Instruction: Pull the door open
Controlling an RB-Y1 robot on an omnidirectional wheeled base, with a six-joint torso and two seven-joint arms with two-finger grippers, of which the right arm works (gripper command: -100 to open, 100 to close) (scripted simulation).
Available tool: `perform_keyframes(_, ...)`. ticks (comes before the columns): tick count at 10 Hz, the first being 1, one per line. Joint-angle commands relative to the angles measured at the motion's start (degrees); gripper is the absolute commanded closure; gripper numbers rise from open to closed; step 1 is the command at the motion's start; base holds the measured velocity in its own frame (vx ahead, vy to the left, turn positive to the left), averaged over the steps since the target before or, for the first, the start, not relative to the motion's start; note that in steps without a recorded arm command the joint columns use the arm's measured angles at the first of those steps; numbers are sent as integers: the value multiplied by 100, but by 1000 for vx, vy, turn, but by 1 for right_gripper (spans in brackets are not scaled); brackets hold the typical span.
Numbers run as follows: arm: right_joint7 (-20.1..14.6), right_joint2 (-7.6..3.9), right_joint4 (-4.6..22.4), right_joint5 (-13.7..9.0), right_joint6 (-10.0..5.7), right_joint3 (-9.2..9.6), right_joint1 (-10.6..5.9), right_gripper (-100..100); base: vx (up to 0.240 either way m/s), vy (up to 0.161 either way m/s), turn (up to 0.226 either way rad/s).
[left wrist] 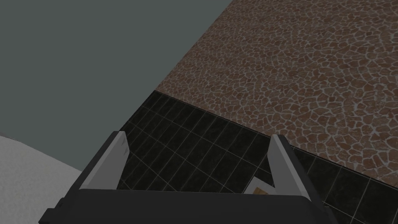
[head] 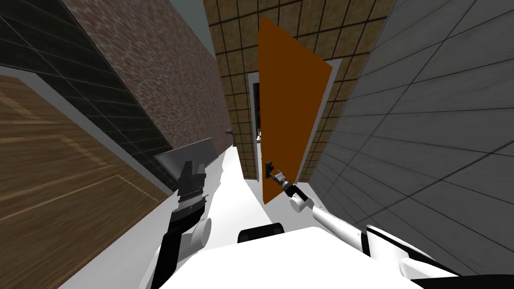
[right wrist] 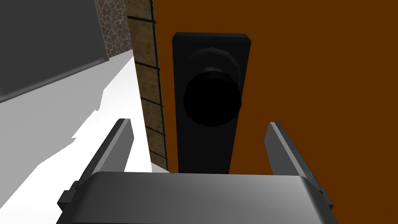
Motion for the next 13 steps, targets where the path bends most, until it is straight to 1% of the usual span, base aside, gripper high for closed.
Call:
perform_keyframes(1,-96,-96,-140,92,-67,196,52,-100,-61,16,-179)
perform_keyframes(3,-113,-144,-270,140,-68,295,97,-100,-70,-46,-204)
perform_keyframes(4,-125,-179,-365,175,-68,369,130,-100,-74,-134,-144)
perform_keyframes(5,-114,-146,-303,156,-73,327,108,-100,-38,-67,-21)
perform_keyframes(6,-265,-243,-114,126,-168,244,88,-100,33,82,237)
perform_keyframes(9,-485,-378,174,79,-313,114,54,-100,73,134,173)
perform_keyframes(10,-647,-478,387,45,-420,18,29,-100,74,140,279)
perform_keyframes(11,-726,-526,491,28,-471,-29,17,-100,95,111,305)
perform_keyframes(12,-799,-571,589,13,-520,-72,5,-100,82,47,185)
perform_keyframes(13,-799,-571,589,13,-520,-72,5,-100,41,12,43)
